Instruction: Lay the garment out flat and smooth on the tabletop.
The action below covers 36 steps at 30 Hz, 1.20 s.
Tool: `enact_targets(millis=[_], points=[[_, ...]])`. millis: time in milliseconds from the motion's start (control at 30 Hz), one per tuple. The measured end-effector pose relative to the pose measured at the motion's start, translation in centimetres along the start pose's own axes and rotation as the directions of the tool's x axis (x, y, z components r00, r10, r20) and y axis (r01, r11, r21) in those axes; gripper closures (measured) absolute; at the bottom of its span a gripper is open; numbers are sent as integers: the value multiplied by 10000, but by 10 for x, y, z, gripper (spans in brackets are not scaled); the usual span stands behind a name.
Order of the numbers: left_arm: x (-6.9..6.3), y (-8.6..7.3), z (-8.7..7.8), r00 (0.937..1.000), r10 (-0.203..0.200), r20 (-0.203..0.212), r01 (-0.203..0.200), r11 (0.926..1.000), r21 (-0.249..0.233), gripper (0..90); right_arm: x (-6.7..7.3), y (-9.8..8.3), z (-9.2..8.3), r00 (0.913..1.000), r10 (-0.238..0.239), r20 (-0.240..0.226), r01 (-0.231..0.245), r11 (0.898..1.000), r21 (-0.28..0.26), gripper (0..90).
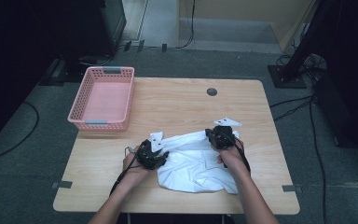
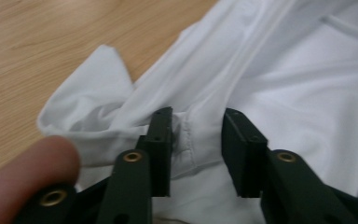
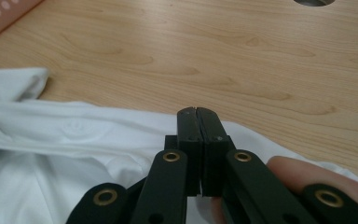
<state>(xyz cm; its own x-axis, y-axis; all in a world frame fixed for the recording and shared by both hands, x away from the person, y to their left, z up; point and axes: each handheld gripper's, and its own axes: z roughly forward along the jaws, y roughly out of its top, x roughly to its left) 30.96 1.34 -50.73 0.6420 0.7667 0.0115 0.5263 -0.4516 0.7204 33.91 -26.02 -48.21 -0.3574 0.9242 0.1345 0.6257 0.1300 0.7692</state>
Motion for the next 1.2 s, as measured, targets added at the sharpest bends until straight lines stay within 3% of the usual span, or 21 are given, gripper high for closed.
enact_targets(millis=[133,200,300,333,433,533,600,667,767,867,900,933,1000,1067,1133,1200], points=[[17,4,-1,9958,-803,438,809,9967,-119,782,-3,-3,1,9993,-378,-6,378,9991,190,879],[26,6,-2,9882,-1346,737,1359,9906,-129,818,-5,-5,3,9992,-397,-39,398,9988,274,878],[36,9,-3,9769,-1845,1082,1871,9822,-140,836,-8,-7,4,9990,-401,-203,407,9987,319,865],[40,11,-3,9721,-2024,1190,2056,9785,-155,841,-8,-7,4,9987,-410,-304,420,9985,340,856],[45,14,-3,9660,-2252,1272,2296,9730,-212,849,-10,-10,5,9957,-502,-781,537,9976,437,794],[48,18,-4,9589,-2482,1378,2543,9667,-282,850,-10,-11,0,9862,-769,-1463,795,9968,119,674],[49,19,-5,9566,-2557,1400,2626,9643,-330,850,-11,-11,-4,9769,-827,-1972,825,9965,-92,608],[50,20,-5,9559,-2580,1402,2653,9635,-355,850,-11,-13,-11,9585,-955,-2686,912,9954,-282,574],[51,21,-5,9545,-2638,1393,2711,9619,-359,850,-8,-22,-17,9334,-1738,-3140,1683,9847,-446,518],[52,22,-4,9523,-2713,1401,2788,9597,-367,849,-1,-36,-18,9071,-2653,-3269,2687,9626,-357,497],[52,22,-4,9525,-2709,1393,2783,9598,-367,849,4,-42,-18,8929,-3190,-3179,3249,9451,-358,498],[52,22,-4,9526,-2705,1390,2780,9599,-371,848,7,-46,-16,8864,-3558,-2961,3632,9312,-317,520],[52,22,-4,9525,-2712,1389,2788,9596,-384,847,11,-51,-14,8846,-4000,-2399,4079,9129,-183,629],[52,23,-5,9535,-2673,1391,2752,9605,-409,846,11,-51,-13,8896,-4033,-2142,4105,9118,-119,780],[53,25,-6,9541,-2660,1378,2748,9602,-493,846,8,-47,-14,9031,-3716,-2153,3773,9260,-159,894],[54,29,-7,9552,-2644,1330,2741,9598,-606,850,2,-39,-17,9210,-3277,-2105,3293,9438,-284,900]])
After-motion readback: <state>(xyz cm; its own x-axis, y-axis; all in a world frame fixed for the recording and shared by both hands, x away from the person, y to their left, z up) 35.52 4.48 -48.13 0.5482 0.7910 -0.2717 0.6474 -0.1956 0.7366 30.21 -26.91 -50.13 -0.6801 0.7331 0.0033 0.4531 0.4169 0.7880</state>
